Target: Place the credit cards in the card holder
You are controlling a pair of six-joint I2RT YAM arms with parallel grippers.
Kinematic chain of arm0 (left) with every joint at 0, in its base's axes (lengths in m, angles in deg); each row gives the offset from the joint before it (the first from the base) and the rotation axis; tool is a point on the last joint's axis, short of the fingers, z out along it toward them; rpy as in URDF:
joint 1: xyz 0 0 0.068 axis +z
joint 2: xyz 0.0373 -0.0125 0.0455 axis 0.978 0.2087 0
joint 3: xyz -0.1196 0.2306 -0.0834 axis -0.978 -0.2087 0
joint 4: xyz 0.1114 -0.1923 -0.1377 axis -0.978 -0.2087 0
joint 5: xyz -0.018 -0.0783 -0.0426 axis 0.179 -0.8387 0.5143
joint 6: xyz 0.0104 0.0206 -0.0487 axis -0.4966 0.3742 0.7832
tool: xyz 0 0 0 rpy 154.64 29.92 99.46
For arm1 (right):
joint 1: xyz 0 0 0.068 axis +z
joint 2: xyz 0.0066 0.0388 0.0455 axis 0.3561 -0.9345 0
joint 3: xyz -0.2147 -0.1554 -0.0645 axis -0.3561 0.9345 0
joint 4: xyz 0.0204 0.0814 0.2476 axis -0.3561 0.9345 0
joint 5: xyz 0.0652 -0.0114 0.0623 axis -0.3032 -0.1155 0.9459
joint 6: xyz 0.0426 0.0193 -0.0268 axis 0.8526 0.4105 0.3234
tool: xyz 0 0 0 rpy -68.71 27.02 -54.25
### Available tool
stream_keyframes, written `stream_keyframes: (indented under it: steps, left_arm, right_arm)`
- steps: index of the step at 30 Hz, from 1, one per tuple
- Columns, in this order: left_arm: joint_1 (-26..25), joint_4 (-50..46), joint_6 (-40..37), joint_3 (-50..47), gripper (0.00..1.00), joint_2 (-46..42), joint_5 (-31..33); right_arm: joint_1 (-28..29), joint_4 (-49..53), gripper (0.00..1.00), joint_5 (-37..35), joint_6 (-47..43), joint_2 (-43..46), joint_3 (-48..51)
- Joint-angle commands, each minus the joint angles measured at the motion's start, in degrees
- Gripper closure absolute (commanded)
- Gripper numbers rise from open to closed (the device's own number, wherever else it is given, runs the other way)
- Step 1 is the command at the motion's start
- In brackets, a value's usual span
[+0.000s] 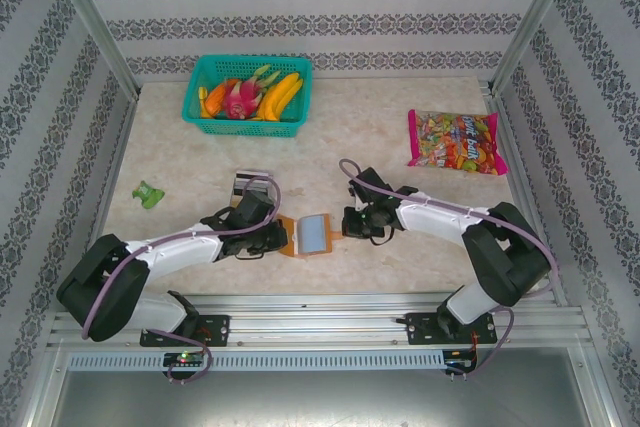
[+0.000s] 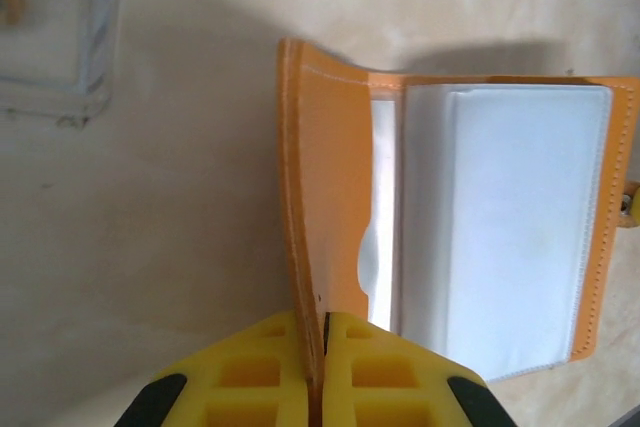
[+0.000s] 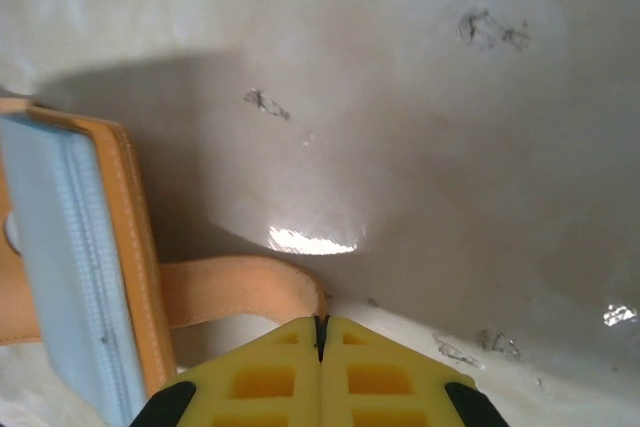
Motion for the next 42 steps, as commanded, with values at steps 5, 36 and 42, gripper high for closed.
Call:
stream_keyframes:
  steps: [5,36,42]
  left_arm:
    - [-0.14,0.25,-0.28,-2.58,0.94,-1.30,-2.13]
    - [-0.16,-0.06,0.47,-2.09,0.90,-4.01,-1.07]
    - [-0.16,-1.57,-0.08,-2.22,0.77,-1.48,0.30]
  right_arm:
    - [1.45,1.25,0.82,-3.43,-0.44,3.95,-1.26]
    - [9.31,3.93,0.78,-5.87,-2.18,-6.98,-8.64]
    - [8.27,0.28,0.81,0.37,-1.98,-11.58,-7.17]
